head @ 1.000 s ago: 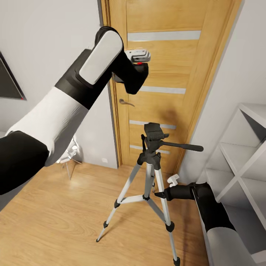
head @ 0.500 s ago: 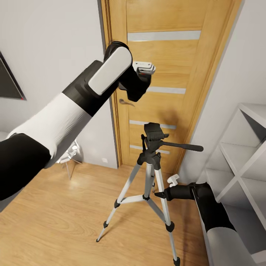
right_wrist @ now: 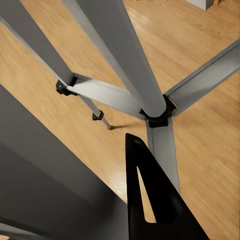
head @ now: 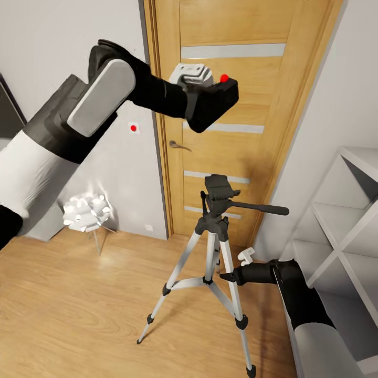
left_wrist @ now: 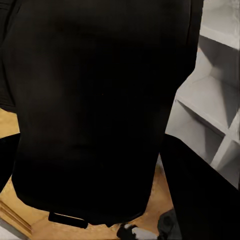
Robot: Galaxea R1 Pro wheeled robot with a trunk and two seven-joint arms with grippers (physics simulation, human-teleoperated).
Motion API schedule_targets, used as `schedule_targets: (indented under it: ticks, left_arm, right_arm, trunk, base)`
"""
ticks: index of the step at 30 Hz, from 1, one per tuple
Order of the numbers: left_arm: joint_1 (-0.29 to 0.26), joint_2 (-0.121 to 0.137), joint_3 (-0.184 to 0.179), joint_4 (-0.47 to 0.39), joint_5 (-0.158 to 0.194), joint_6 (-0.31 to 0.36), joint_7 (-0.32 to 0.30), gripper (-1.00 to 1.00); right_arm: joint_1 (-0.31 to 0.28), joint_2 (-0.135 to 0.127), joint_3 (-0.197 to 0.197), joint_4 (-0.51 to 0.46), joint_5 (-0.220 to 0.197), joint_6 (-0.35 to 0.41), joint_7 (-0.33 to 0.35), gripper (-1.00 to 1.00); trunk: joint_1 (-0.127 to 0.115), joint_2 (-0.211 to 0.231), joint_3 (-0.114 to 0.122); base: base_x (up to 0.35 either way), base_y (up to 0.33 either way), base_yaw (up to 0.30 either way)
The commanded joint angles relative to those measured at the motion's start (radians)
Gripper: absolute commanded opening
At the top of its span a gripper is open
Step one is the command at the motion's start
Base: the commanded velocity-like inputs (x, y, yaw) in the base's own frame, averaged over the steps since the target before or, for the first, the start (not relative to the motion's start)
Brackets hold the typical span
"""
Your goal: Attach the digital camera to the camera tripod in the bedroom.
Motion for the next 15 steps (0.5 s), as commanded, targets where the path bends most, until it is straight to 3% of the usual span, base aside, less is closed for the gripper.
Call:
schedule_targets:
  ticks: [1,4,13,14,15]
  left_arm:
    - [-0.002,0.017,-0.003,-0.019,-0.015,0.001,-0.023,-1.00]
    - [-0.002,0.053,-0.004,-0.060,-0.059,0.001,-0.100,-1.00]
    - [-0.002,0.087,-0.007,-0.081,-0.089,0.001,-0.315,-1.00]
    - [-0.002,0.102,-0.007,-0.080,-0.094,-0.001,-0.373,-1.00]
    - [-0.002,0.108,-0.008,-0.080,-0.096,-0.001,-0.390,-1.00]
  right_arm:
    - [-0.001,0.000,-0.002,-0.002,0.006,-0.008,0.006,-1.00]
    - [-0.001,0.000,-0.003,-0.002,0.006,-0.018,0.005,-1.00]
    - [-0.001,0.000,-0.003,-0.001,0.006,-0.026,0.006,-1.00]
    - [-0.001,0.000,-0.003,-0.001,0.006,-0.027,0.006,-1.00]
    - [-0.001,0.000,-0.003,-0.001,0.006,-0.027,0.006,-1.00]
  trunk:
    - [0.001,-0.002,-0.002]
    - [0.001,-0.002,-0.002]
    - [0.001,-0.002,-0.002]
    - [0.001,-0.002,-0.002]
    - [0.001,-0.002,-0.002]
  base:
    - [0.000,0.000,0.000]
    - [0.000,0.000,0.000]
    - [0.000,0.000,0.000]
    - [0.000,0.000,0.000]
    - [0.000,0.000,0.000]
